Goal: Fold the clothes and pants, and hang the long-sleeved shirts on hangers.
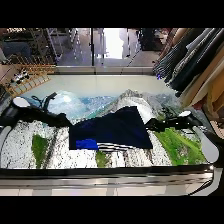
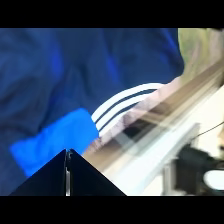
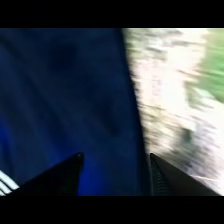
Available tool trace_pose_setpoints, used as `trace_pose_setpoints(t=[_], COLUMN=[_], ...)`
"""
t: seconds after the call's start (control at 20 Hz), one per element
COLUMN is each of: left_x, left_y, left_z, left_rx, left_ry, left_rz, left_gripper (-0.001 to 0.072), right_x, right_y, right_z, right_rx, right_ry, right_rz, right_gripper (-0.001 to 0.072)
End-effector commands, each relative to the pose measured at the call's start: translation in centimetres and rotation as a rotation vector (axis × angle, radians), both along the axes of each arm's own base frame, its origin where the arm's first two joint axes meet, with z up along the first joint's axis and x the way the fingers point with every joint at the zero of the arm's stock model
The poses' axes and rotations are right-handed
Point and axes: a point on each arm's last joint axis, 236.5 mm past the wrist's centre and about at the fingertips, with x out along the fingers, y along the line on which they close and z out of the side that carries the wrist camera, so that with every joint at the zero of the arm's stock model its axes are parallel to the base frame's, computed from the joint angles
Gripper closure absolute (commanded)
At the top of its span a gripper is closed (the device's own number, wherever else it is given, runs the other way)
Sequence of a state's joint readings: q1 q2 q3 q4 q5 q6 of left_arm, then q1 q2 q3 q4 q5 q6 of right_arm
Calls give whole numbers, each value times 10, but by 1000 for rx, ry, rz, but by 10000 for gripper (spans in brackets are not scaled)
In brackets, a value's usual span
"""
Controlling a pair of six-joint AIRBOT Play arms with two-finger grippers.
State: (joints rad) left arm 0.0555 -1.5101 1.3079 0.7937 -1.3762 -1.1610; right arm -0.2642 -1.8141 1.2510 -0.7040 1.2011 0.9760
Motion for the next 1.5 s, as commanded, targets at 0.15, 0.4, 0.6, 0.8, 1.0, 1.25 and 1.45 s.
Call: trace_pose_setpoints(t=[0.15, 0.4, 0.6, 0.8, 1.0, 1.25, 1.45], left_x=[11, -14, -22, -13, -23, -32, -35], left_y=[-40, -78, -95, -92, -63, 3, 25], left_z=[-48, -83, -116, -121, -37, 56, 82], left_rx=[71, 74, 94, 98, 28, 39, 46], left_ry=[-50, 109, 197, 193, 129, -41, -100], left_rz=[-101, -123, -100, -58, -94, 2, 55], left_gripper=[693, 694, 694, 695, 694, 694, 693], right_x=[-13, -2, 8, 7, -43, -97, -97], right_y=[55, -15, -1, 122, 271, 374, 380], right_z=[0, 59, 132, 163, 158, 88, 112], right_rx=[15, -350, -391, -361, -331, -291, -313], right_ry=[32, -5, -145, -297, -451, -437, -479], right_rz=[207, 137, 78, 233, 462, 654, 787], right_gripper=[700, 703, 704, 704, 704, 702, 207])
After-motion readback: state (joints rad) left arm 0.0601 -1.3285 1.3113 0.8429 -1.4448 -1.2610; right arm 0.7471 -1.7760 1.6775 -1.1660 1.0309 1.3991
